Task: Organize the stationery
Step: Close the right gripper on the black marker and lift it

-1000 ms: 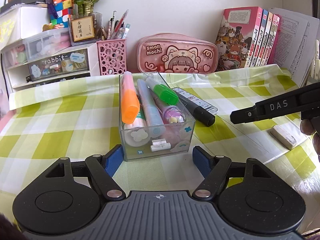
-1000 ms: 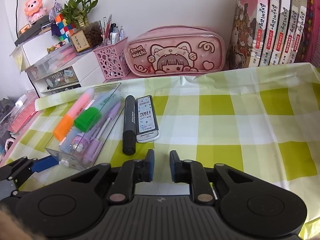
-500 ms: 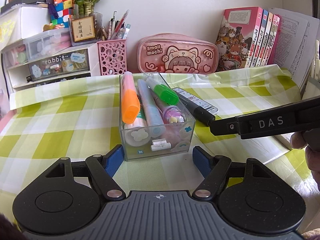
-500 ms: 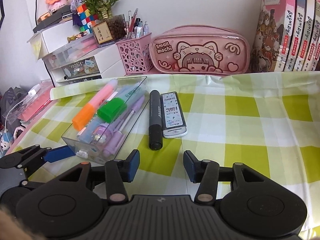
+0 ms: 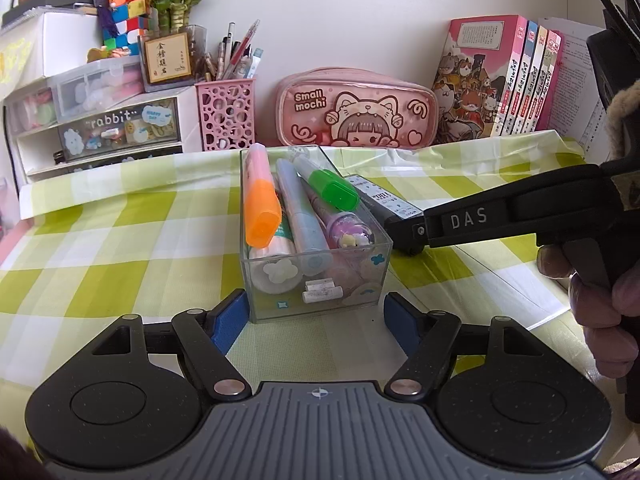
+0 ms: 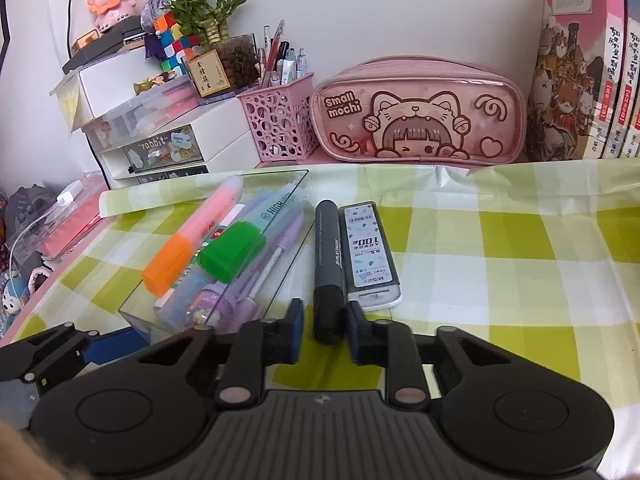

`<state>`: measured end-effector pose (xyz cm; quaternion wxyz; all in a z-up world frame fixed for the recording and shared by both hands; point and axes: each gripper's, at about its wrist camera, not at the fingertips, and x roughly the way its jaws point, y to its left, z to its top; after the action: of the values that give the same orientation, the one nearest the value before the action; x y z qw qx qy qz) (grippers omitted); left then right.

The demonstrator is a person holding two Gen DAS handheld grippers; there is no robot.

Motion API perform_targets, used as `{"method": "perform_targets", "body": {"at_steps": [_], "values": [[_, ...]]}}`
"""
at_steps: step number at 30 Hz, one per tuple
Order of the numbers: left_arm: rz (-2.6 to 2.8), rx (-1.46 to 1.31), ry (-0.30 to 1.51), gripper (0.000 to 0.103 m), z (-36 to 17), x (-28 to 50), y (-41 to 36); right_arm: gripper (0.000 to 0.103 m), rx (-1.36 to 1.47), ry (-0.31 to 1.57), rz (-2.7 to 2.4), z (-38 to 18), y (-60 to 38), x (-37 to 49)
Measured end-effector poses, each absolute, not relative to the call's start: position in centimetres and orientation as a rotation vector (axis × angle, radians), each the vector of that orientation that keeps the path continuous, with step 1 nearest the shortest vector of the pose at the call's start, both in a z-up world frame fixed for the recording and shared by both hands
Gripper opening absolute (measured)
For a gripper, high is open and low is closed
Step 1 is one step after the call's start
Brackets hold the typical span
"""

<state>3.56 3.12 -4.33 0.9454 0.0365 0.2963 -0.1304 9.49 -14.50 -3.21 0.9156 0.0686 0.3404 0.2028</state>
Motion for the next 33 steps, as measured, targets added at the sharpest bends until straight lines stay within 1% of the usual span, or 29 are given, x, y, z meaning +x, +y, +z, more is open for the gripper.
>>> {"method": "perform_targets", "body": {"at_steps": [3,9,14,16,18,23,31,33], "values": [[-0.264,0.075,0.603,0.073,-4.3,3.5,3.1,0.020,0.164,0.718,0.415,-3.1,-15.0,9.2],[-0.264,0.075,0.603,0.073,-4.4,3.6,3.1,0.020,0.200,0.823,0.437,-2.5,-16.8,7.6],[-0.262,0.074,0.605,0.073,-4.4,3.6,3.1,0.022,0.167,0.881,0.461,-2.0,-17.4,6.5],[-0.260,0.076,0.606,0.074,-4.4,3.7,3.1,0.027,0.171,0.881,0.459,-1.8,-17.6,6.5],[-0.258,0.078,0.607,0.074,-4.3,3.7,3.1,0.028,0.174,0.871,0.446,-1.6,-17.6,6.8],[-0.261,0.086,0.618,0.076,-4.2,4.0,3.0,0.028,0.174,0.840,0.446,-1.1,-17.1,8.1],[-0.257,0.076,0.621,0.075,-4.3,4.4,3.0,0.028,0.145,0.840,0.441,-1.6,-15.2,10.2],[-0.249,0.085,0.610,0.075,-4.4,4.2,2.8,0.024,0.151,0.837,0.433,-2.1,-15.0,10.5]]}}
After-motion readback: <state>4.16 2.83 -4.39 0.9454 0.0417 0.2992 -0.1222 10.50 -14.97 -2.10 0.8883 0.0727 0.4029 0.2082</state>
